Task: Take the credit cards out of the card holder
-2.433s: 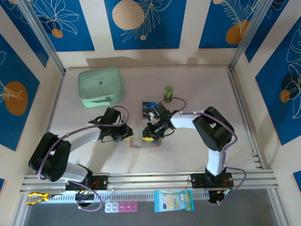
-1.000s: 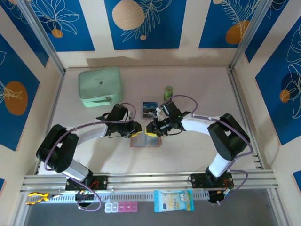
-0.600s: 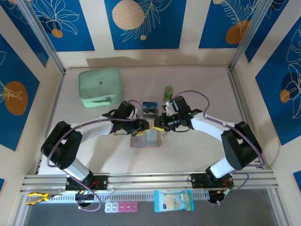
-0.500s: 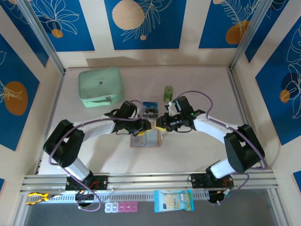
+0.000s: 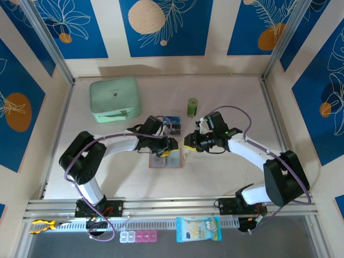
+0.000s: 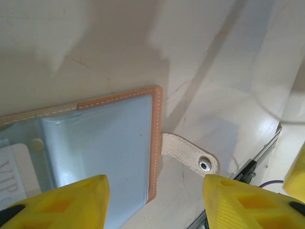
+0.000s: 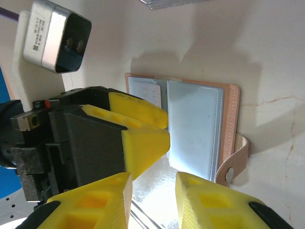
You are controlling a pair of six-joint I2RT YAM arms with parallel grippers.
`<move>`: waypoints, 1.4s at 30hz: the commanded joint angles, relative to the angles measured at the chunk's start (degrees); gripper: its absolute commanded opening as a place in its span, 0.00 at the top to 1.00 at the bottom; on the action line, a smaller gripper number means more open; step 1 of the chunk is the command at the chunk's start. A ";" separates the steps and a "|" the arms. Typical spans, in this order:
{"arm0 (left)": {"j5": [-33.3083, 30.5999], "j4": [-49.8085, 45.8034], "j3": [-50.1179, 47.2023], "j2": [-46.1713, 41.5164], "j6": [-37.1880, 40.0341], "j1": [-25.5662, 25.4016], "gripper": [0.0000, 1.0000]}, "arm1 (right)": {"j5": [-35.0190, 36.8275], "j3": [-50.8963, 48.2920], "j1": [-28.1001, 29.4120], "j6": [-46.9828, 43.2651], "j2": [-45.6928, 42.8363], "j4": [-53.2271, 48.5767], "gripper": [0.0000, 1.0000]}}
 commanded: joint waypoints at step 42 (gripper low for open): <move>-0.42 3.41 -19.18 -14.55 1.01 11.29 0.88 | 0.24 14.51 15.23 2.99 24.74 1.83 0.78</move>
